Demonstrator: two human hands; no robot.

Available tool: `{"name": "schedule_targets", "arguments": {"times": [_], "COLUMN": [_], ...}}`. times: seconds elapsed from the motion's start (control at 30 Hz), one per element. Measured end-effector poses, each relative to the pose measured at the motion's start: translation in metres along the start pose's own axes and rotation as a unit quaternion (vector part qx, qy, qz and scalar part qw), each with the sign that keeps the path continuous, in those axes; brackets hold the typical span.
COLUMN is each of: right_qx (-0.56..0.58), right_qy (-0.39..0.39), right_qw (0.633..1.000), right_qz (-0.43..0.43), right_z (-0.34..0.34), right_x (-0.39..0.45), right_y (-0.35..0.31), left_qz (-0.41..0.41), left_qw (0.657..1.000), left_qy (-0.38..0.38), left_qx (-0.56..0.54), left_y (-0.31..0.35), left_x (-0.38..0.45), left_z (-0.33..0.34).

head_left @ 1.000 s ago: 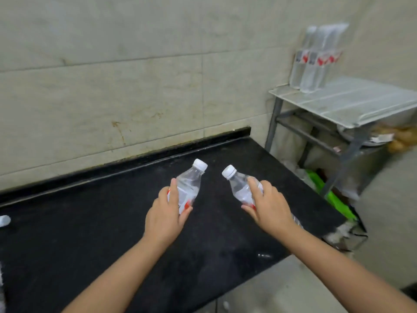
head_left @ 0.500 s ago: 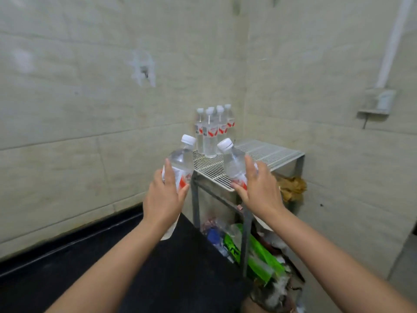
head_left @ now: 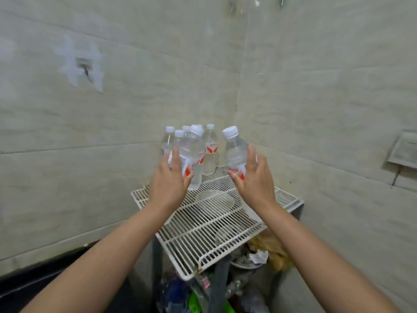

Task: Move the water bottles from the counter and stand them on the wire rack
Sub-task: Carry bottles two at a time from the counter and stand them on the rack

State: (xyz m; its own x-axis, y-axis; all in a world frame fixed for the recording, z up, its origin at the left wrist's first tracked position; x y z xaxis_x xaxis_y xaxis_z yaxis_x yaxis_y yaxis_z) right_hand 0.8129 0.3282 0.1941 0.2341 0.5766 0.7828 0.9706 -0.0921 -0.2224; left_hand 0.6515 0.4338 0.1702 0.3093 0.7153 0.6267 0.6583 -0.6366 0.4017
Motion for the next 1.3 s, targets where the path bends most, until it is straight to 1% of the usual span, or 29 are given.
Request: {"name": "schedule_targets", "arguments": {"times": [0.1,0.2,0.27,0.43,0.53,0.63,0.73,0.83,0.9,1.0,1.07,1.13,1.2,1.3], "right_qx": [0.018,0.034,0.059,0.137,0.184,0.229,0.258,0.287,0.305,0.337,0.362,0.386,0.398,0.366], "right_qy": [-0.015,-0.050,-0.061,-0.079,-0.097,-0.099,-0.095,-0.084,-0.089,-0.088,-0.100,-0.111,-0.129,-0.154], "right_qw": [1.000,0.998,0.996,0.987,0.978,0.968,0.961,0.954,0.948,0.937,0.926,0.913,0.904,0.915], "right_qz": [0.006,0.030,0.039,0.018,0.013,0.009,0.001,-0.013,-0.015,-0.008,0.028,0.071,0.089,0.071], "right_z": [0.032,0.067,0.090,0.144,0.173,0.195,0.205,0.210,0.210,0.207,0.205,0.204,0.201,0.193], "right_x": [0.021,0.040,0.053,0.094,0.111,0.125,0.130,0.128,0.127,0.125,0.126,0.127,0.129,0.133], "right_y": [0.034,0.071,0.095,0.146,0.164,0.177,0.183,0.188,0.191,0.199,0.206,0.213,0.217,0.218], "left_qz": [-0.002,-0.011,-0.033,-0.114,-0.156,-0.182,-0.196,-0.230,-0.232,-0.216,-0.205,-0.199,-0.203,-0.211], "left_qw": [0.999,0.998,0.997,0.990,0.984,0.977,0.972,0.958,0.954,0.962,0.967,0.970,0.970,0.966], "left_qy": [-0.010,-0.013,-0.008,0.037,0.057,0.082,0.111,0.161,0.185,0.165,0.148,0.141,0.132,0.148], "left_qx": [0.038,0.069,0.075,0.073,0.071,0.069,0.070,0.048,0.036,0.032,0.037,0.015,-0.004,-0.012], "left_y": [0.011,0.020,0.026,0.039,0.045,0.052,0.055,0.052,0.053,0.055,0.056,0.056,0.055,0.056], "left_x": [0.025,0.044,0.055,0.086,0.099,0.107,0.108,0.103,0.098,0.090,0.085,0.081,0.080,0.088], "left_z": [0.034,0.069,0.093,0.147,0.175,0.199,0.209,0.209,0.206,0.204,0.203,0.200,0.193,0.173]}}
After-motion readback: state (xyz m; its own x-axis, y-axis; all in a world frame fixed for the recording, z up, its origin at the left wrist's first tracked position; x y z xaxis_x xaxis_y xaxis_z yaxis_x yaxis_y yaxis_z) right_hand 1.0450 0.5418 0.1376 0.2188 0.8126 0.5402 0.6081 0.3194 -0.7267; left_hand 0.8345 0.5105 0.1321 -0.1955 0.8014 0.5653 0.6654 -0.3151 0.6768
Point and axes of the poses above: each hand's wrist, its own x-axis towards the middle knuckle, its own z-axis out of the palm, y = z × x, the point moved 4 cm from there along x, towards the middle knuckle, and after that the axes turned 1 degree about z, right-handed, at the moved point
